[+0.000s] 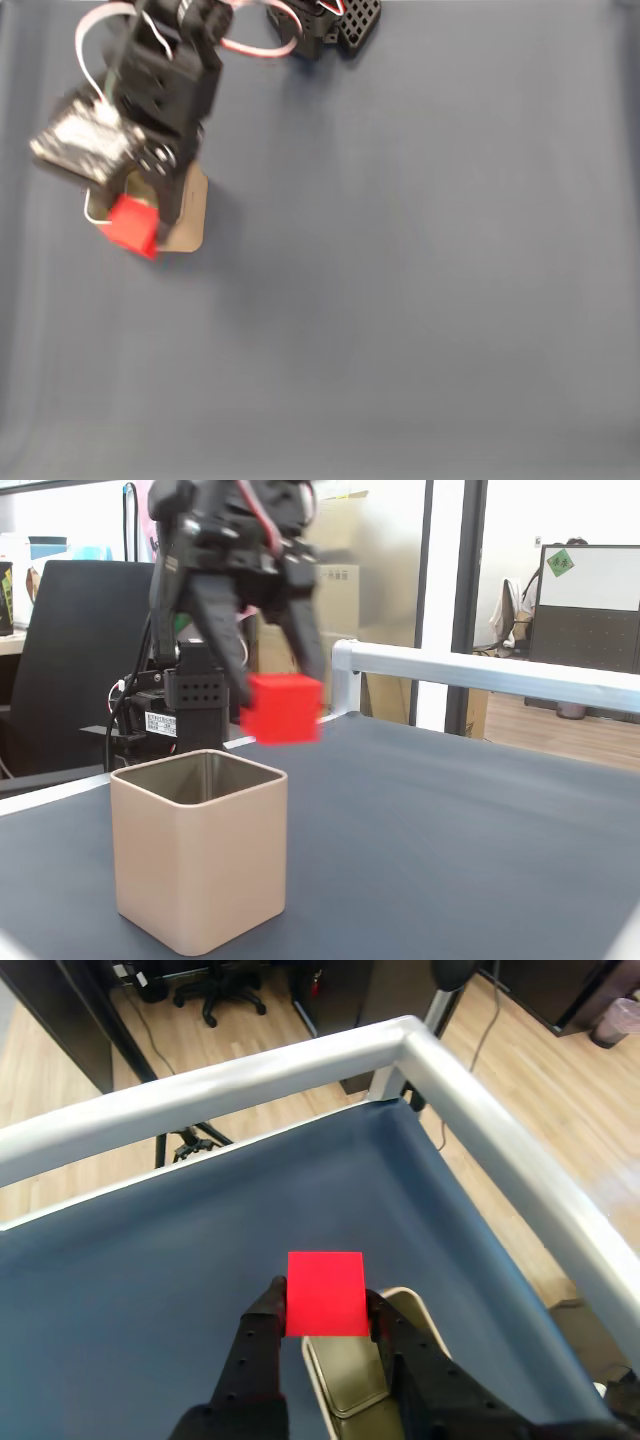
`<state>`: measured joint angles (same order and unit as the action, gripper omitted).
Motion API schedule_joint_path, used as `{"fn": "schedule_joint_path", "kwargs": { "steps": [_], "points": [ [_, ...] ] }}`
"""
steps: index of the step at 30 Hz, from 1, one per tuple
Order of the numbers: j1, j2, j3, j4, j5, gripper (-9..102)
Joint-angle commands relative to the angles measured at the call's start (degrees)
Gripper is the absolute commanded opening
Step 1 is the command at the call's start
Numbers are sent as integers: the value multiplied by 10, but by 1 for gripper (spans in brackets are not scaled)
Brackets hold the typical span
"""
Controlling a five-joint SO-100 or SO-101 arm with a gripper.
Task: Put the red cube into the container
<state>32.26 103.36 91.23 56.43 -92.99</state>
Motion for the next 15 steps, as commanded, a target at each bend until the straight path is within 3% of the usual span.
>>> {"fn": "schedule_joint_path", "kwargs": {
  "steps": [1, 15],
  "points": [
    [33, 54, 9, 4, -11, 0],
    [83, 159, 148, -6, -6, 0]
  ]
}}
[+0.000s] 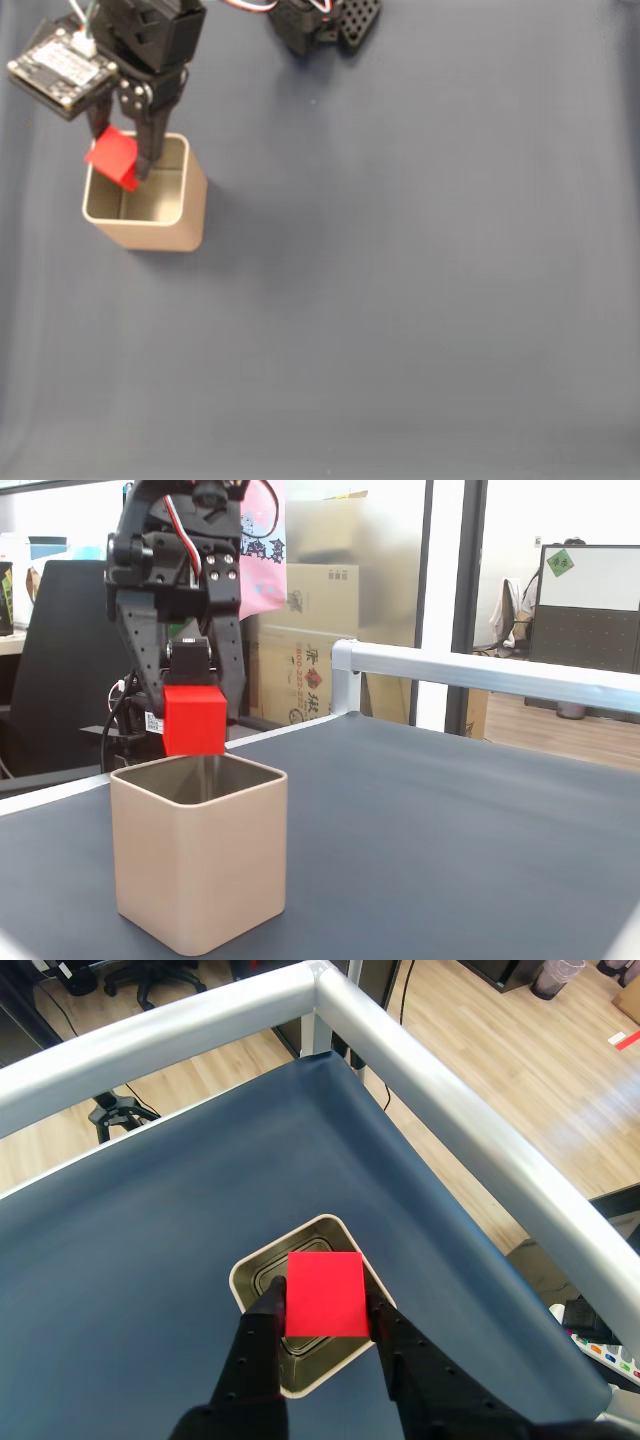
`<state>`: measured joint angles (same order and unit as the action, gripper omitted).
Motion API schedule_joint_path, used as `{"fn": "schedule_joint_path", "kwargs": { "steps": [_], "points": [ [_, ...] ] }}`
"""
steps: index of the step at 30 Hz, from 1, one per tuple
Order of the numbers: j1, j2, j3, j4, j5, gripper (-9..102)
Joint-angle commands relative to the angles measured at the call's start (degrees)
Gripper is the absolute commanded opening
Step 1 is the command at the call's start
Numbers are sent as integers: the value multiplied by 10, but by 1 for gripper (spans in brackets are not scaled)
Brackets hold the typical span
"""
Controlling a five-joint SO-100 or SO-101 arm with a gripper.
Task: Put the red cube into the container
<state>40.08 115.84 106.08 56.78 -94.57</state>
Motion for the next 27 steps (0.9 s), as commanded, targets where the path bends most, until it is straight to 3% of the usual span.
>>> {"fn": "schedule_joint_path", "kwargs": {
  "steps": [1, 17, 27],
  "points": [
    [4, 37, 4, -11, 12, 0],
    [4, 37, 15, -29, 18, 1],
    [7, 40, 34, -69, 53, 15]
  ]
}}
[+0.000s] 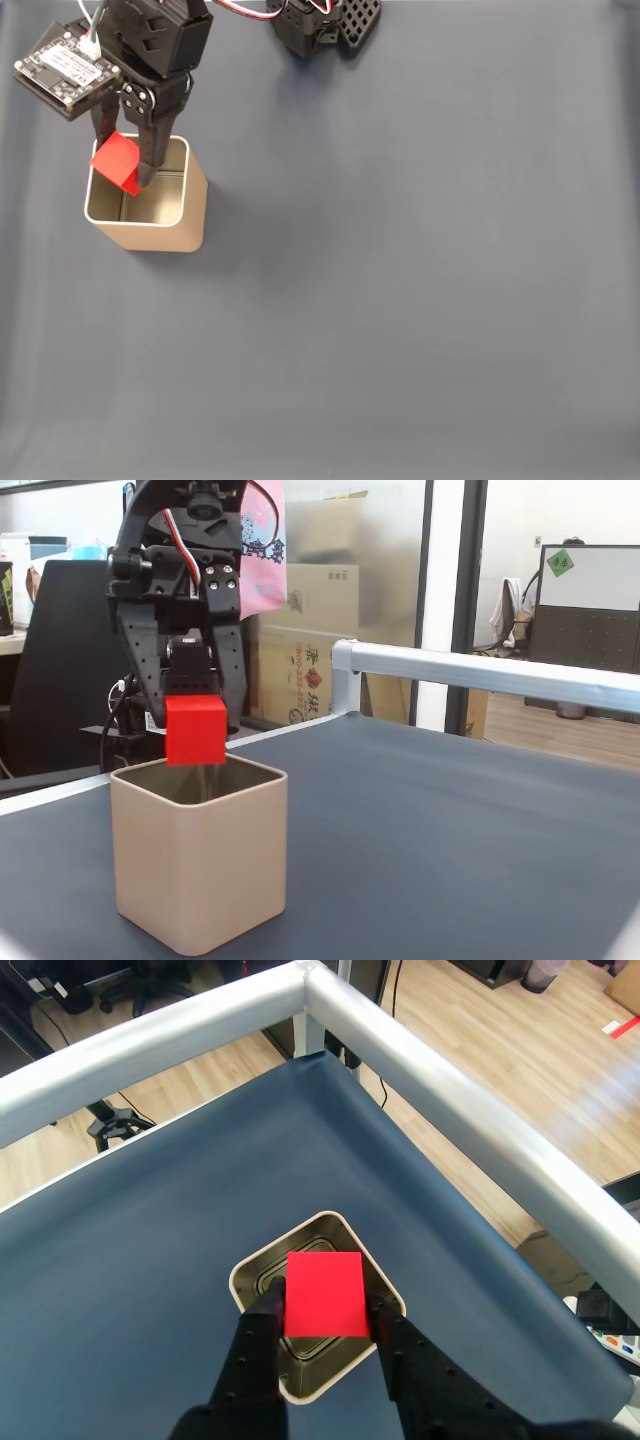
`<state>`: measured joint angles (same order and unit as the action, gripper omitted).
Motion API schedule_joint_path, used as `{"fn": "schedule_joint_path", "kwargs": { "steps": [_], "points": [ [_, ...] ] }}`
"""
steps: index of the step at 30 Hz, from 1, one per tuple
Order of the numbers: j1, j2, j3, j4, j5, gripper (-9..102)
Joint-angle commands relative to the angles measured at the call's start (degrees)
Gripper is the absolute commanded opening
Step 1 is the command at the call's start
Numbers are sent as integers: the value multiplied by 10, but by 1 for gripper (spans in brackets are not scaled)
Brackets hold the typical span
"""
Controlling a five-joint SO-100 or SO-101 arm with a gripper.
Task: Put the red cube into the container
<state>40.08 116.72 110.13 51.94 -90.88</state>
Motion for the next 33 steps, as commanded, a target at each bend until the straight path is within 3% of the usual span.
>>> {"fn": "schedule_joint_path", "kwargs": {
  "steps": [1, 22, 33],
  "points": [
    [7, 32, -6, -24, 23, 18],
    [10, 37, 1, -44, 47, 46],
    [4, 36, 1, -56, 54, 45]
  ]
}}
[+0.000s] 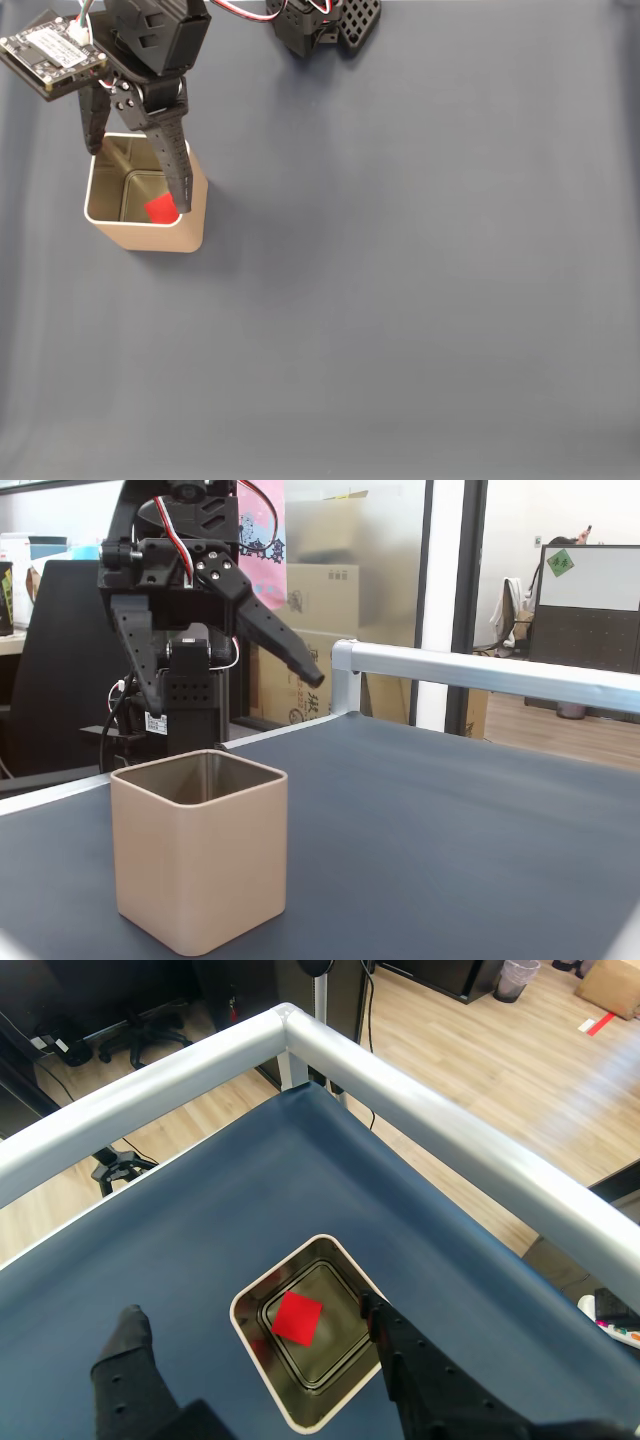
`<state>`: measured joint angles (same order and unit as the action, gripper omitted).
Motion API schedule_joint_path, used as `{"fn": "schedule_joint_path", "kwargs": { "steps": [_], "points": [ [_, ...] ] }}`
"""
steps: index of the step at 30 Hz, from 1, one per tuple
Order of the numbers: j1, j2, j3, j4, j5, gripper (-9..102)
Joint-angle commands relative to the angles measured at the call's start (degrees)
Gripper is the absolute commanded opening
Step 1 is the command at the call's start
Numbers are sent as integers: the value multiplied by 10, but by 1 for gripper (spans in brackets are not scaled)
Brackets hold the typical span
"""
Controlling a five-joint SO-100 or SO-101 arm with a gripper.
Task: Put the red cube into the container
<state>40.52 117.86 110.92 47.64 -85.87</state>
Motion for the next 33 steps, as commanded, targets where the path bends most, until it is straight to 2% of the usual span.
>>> {"fn": "schedule_joint_path", "kwargs": {
  "steps": [1, 6, 12, 18, 25, 33],
  "points": [
    [-1, 25, -7, -13, 4, 45],
    [-15, 31, -4, -13, -17, 31],
    [-77, 46, -4, -10, -40, 0],
    [-203, 98, 39, -8, -31, 0],
    [-354, 228, 201, -54, -27, 0],
    [-398, 446, 432, -76, -58, 0]
  ]
}}
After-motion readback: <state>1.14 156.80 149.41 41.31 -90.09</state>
